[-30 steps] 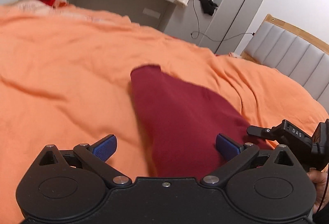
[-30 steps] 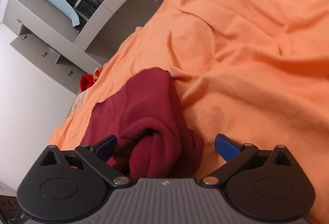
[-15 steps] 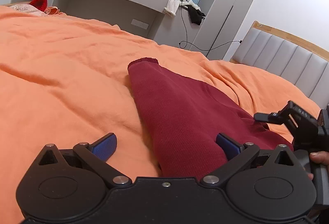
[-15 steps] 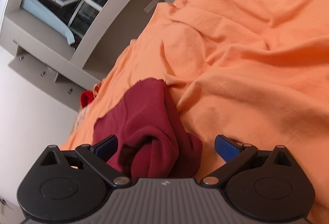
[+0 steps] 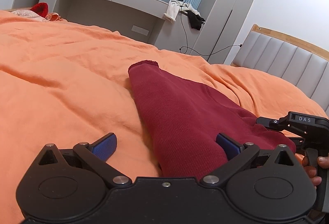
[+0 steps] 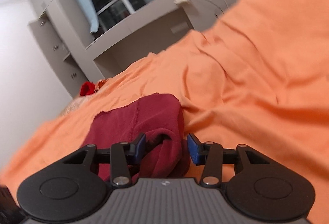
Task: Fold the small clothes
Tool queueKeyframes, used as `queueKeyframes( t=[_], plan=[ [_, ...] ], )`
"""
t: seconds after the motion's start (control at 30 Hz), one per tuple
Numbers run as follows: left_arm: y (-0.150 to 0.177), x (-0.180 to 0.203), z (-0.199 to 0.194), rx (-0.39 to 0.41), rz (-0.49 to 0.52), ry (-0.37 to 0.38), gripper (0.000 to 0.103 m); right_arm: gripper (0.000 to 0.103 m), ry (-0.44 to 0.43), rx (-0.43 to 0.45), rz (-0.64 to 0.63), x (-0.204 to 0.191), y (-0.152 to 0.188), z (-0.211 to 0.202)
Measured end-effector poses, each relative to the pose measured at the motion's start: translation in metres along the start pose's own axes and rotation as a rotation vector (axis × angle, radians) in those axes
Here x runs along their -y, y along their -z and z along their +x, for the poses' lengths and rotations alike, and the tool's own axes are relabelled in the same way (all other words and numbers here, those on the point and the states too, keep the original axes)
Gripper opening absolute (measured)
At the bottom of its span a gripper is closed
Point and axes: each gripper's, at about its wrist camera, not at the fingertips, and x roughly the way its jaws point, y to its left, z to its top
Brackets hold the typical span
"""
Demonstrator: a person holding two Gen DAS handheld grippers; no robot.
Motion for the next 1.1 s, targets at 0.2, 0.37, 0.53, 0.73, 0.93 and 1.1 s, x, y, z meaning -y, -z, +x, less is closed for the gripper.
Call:
queueKeyframes(
  t=[0.2,0.37,0.53,0.73,0.93,1.1],
  plan=[
    [0.0,0.0,0.0,0.0,0.0,0.0,0.103,0.06,-0.007,0.008,0.054,0.008,-0.003,0.001],
    [0.0,0.0,0.0,0.0,0.0,0.0,0.103,0.059,-0.071,0.011,0.205,0.028,-0.012,0.004],
    [0.0,0.0,-0.001,0.001,-0.001,-0.002,0.103,0.027,-0.039,0.0,0.144,0.02,-0.014,0.016],
    [0.001,0.0,-0.001,0.003,-0.002,-0.005,0.102,0.015,-0.068,0.092,-0.086,-0.015,-0.01,0.004],
    [0.001,0.0,0.0,0.006,-0.001,-0.006,0.103,0.015,-0.106,0.139,-0.361,-0.06,0.006,-0.006],
    [0.001,0.001,0.0,0.007,-0.001,-0.007,0.103,0.015,-0.132,0.128,-0.399,-0.07,0.012,-0.007]
  ],
)
